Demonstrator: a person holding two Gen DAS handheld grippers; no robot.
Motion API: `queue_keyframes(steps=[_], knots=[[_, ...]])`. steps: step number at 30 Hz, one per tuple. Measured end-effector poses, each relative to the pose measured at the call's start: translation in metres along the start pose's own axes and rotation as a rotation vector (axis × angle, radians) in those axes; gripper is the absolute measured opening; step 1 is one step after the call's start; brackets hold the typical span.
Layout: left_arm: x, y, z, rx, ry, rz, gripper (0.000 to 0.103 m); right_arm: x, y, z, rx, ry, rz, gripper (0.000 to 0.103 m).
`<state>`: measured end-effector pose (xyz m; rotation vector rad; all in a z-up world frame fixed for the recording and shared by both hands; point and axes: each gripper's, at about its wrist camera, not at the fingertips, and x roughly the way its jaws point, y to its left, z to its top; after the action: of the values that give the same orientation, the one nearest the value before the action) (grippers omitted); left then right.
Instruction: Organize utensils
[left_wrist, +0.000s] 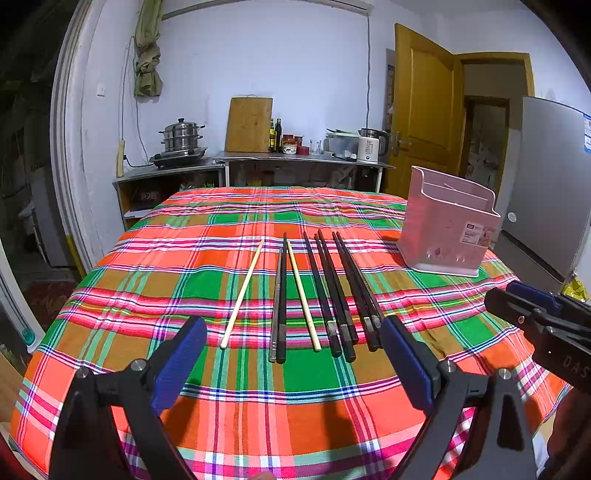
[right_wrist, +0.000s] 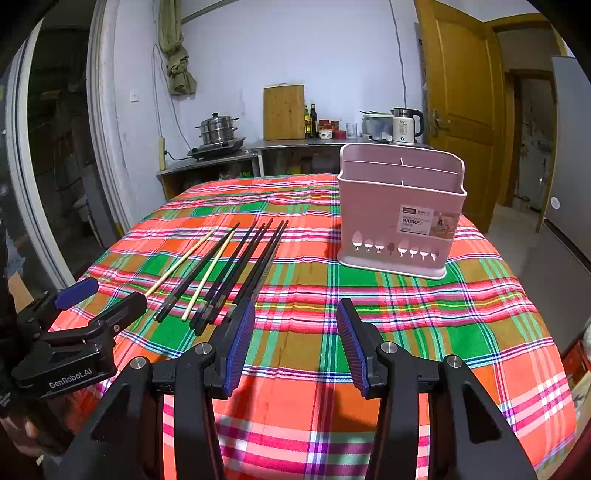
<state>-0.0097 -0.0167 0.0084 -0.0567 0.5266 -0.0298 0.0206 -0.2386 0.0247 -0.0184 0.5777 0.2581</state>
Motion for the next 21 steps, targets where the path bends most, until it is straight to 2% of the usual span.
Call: queue_keyframes(steps=[21], knots=[[0.0006,-0.0013,-0.0026,-0.002,0.006,-0.002,0.097,0.0007,-0.0003,-0.0005,0.000,0.001,-0.001,0.047]])
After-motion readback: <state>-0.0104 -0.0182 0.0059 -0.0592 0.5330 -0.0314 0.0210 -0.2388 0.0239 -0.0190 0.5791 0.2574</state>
